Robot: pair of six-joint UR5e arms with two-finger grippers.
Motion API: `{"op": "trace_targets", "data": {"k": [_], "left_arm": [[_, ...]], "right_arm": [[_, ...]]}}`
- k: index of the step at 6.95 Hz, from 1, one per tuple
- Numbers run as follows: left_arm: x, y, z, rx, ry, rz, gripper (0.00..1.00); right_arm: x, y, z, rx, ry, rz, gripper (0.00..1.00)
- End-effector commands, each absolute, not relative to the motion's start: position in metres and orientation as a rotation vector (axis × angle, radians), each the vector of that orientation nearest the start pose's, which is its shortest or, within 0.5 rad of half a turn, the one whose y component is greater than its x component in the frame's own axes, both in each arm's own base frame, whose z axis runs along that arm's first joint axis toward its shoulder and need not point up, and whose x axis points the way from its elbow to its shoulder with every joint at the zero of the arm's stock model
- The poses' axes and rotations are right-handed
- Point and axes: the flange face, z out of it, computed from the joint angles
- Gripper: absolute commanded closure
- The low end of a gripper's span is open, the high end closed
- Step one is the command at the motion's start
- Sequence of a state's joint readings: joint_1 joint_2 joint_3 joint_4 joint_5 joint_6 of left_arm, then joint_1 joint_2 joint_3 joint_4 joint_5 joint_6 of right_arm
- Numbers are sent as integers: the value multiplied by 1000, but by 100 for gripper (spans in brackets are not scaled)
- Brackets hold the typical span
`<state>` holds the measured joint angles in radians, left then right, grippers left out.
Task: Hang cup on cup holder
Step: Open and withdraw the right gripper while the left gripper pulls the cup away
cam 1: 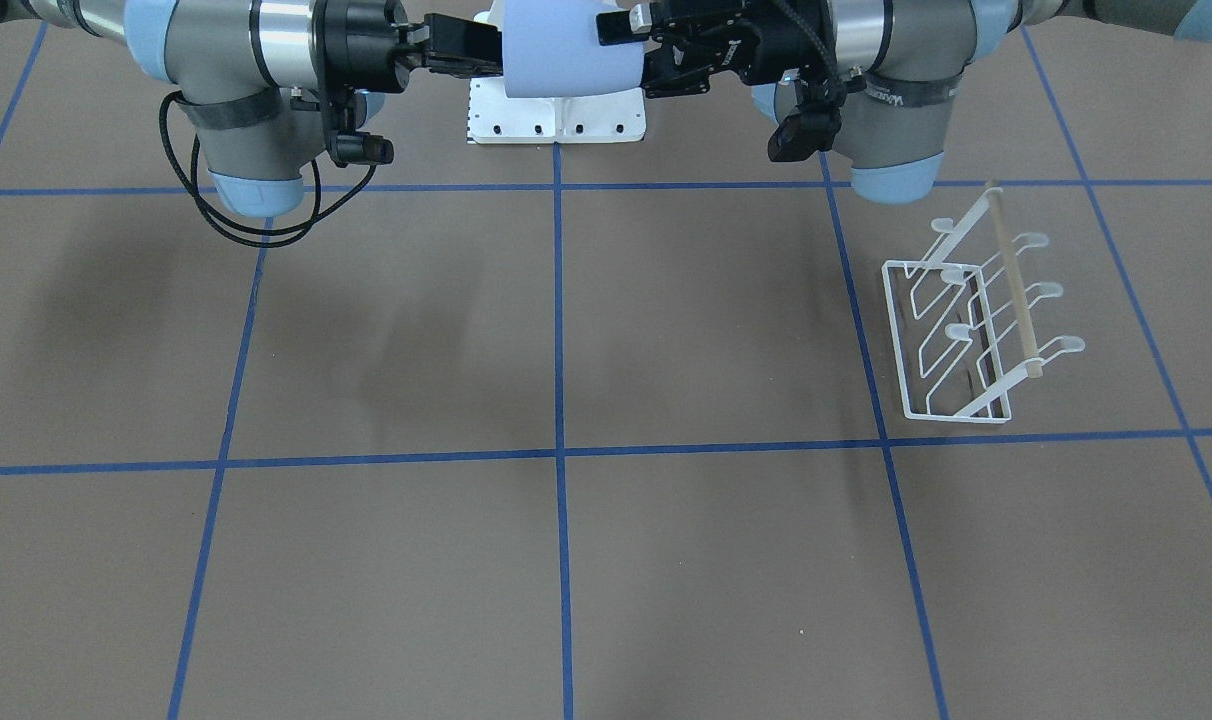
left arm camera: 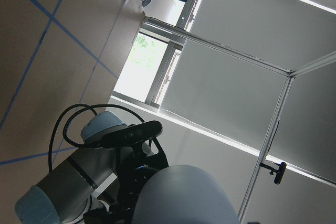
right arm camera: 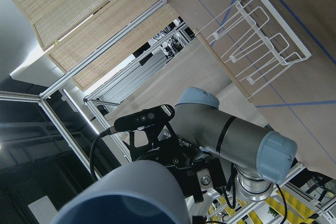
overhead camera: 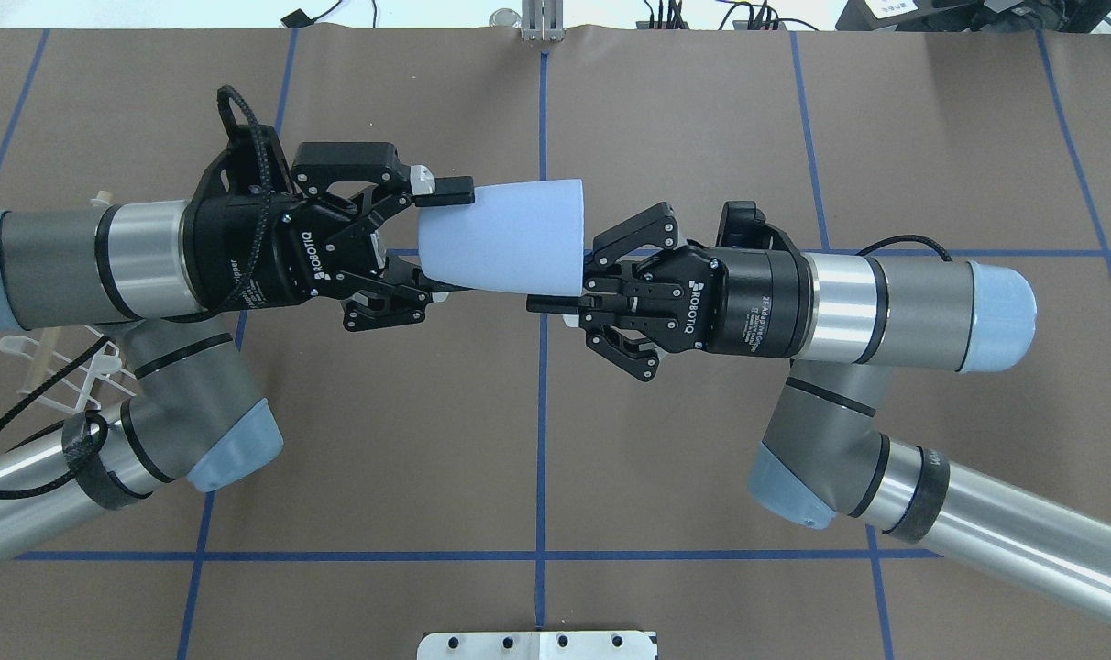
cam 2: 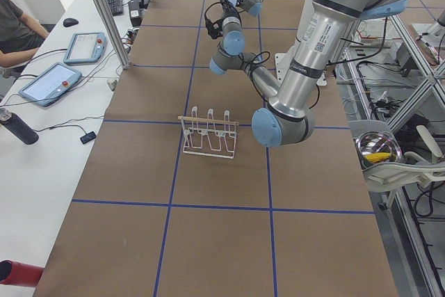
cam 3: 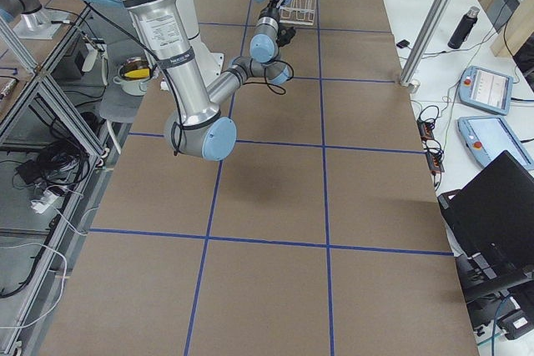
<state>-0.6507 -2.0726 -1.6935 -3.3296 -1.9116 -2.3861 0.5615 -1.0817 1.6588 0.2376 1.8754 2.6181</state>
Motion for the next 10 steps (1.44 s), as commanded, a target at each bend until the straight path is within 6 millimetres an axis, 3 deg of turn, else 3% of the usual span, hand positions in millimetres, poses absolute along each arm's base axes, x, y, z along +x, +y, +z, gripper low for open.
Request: {"op": "trace_targets", "data": {"k": [1,3,4,5,7,8,9,10], "left_arm": [[349,-392,171,-352,2317,-328,100],[346,-392,173,-342,2318,-329,100],[339,-396,178,-311,2316,-337,100],[310,-423,183,-229,2308,-388,100],[227,-480,240,-23,2126,-375,100],[198,-503,261,106,1985,-331,100],[170,-514,290,218,1849,-329,100],[150,-523,318,279,1729,-299,100]], "right_arm": [[-383,-366,186,-693,-2276,421,0],[-370,-376,200,-555,-2282,398,0],[-340,-389,226,-457,-2318,388,0],[-309,-404,256,-398,-2274,378,0],[-279,-423,322,-45,-2144,305,0],[-264,-448,363,172,-2021,226,0],[-232,-479,408,328,-1855,98,0],[-189,-505,432,369,-1701,59,0]]}}
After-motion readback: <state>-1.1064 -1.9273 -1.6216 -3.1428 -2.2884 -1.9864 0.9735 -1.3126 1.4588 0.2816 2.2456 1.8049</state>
